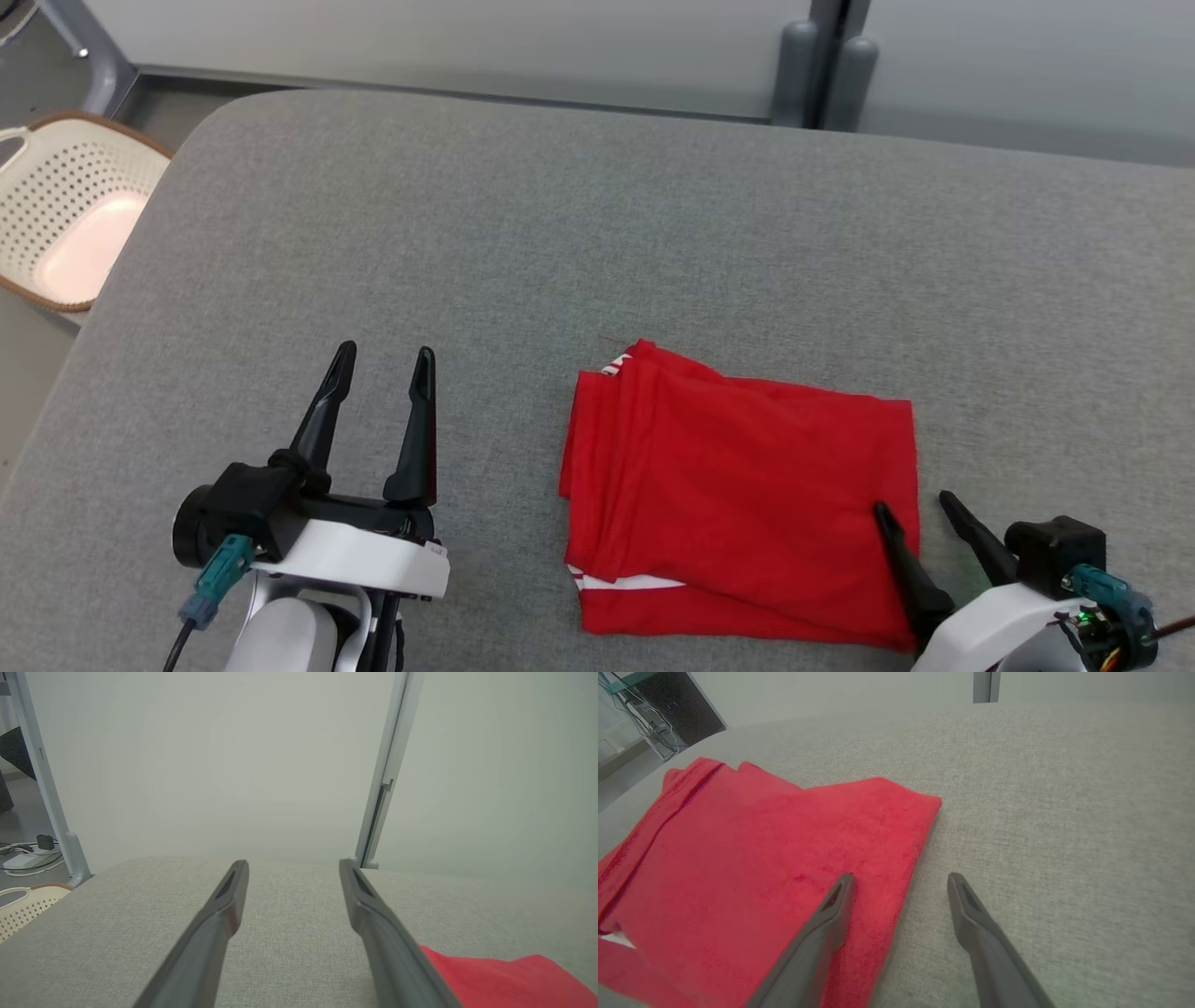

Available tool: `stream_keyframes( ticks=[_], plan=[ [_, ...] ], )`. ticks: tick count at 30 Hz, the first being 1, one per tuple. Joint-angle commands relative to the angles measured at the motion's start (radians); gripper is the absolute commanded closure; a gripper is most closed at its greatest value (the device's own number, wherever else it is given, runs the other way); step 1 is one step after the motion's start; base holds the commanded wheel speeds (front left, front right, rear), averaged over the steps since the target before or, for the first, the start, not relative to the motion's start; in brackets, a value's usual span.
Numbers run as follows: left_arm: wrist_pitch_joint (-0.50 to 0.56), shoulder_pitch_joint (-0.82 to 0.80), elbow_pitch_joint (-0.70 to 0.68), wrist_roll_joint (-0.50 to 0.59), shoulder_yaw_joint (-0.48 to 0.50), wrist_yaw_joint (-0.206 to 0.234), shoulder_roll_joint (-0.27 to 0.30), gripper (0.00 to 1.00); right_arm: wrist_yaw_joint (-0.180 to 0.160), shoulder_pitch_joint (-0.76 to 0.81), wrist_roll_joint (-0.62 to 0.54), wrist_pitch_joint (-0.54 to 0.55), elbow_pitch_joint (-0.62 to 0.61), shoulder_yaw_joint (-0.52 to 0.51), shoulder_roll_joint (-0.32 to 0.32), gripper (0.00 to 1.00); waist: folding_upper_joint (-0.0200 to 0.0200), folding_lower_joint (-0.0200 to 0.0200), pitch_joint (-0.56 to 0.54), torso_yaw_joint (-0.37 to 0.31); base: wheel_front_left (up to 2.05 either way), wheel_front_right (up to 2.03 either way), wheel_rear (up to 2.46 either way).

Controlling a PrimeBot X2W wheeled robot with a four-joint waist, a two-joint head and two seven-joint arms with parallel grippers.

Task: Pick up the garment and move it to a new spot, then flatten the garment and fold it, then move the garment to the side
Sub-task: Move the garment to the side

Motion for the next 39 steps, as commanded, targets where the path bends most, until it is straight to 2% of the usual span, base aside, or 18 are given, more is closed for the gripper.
stream_keyframes(
  ticks=[1,2,3,4,10,15,29,34,39],
  plan=[
    [-0.005,-0.023,0.006,-0.005,0.000,-0.006,-0.002,0.00,0.000,-0.019,0.004,0.007,0.025,0.011,-0.002,0.00,-0.0001,0.0000,0.047,0.046,0.00,0.00,0.00],
    [-0.007,-0.028,0.009,-0.007,0.001,-0.006,-0.004,0.00,0.000,-0.030,0.013,0.007,0.037,0.018,0.001,0.43,-0.0001,0.0000,0.052,0.047,0.00,0.00,0.00],
    [-0.009,-0.033,0.013,-0.009,0.004,-0.007,-0.006,0.00,0.000,-0.037,0.016,0.018,0.051,0.029,-0.004,0.68,-0.0001,0.0000,0.056,0.047,0.00,0.00,0.00],
    [-0.009,-0.035,0.015,-0.009,0.007,-0.007,-0.007,0.00,0.000,-0.040,0.025,0.023,0.061,0.037,-0.006,1.00,-0.0001,0.0000,0.057,0.045,0.00,0.00,0.00],
    [-0.011,-0.033,0.005,0.008,0.029,-0.008,-0.008,0.00,-0.001,-0.081,0.031,0.018,0.037,0.052,-0.036,1.00,-0.0001,0.0000,0.057,0.013,0.00,0.00,0.00],
    [-0.010,-0.016,-0.011,0.025,0.043,-0.011,-0.001,0.00,-0.001,-0.084,0.018,0.004,0.001,0.055,-0.054,1.00,-0.0001,0.0000,0.052,-0.049,0.00,0.00,0.00],
    [0.006,-0.052,-0.065,0.070,0.021,-0.034,0.051,0.00,-0.001,-0.094,0.024,-0.032,-0.023,0.066,-0.076,1.00,-0.0001,0.0000,0.091,-0.429,0.00,0.00,0.00],
    [0.029,-0.080,-0.093,0.080,0.008,-0.040,0.067,0.00,-0.001,-0.133,0.031,-0.067,-0.016,0.059,-0.071,1.00,-0.0001,0.0000,0.130,-0.501,0.00,0.00,0.00],
    [0.051,-0.106,-0.124,0.071,0.002,-0.046,0.079,0.00,-0.001,-0.238,0.031,-0.092,-0.006,0.043,-0.099,1.00,-0.0001,0.0000,0.178,-0.531,0.00,0.00,0.00]
  ],
)
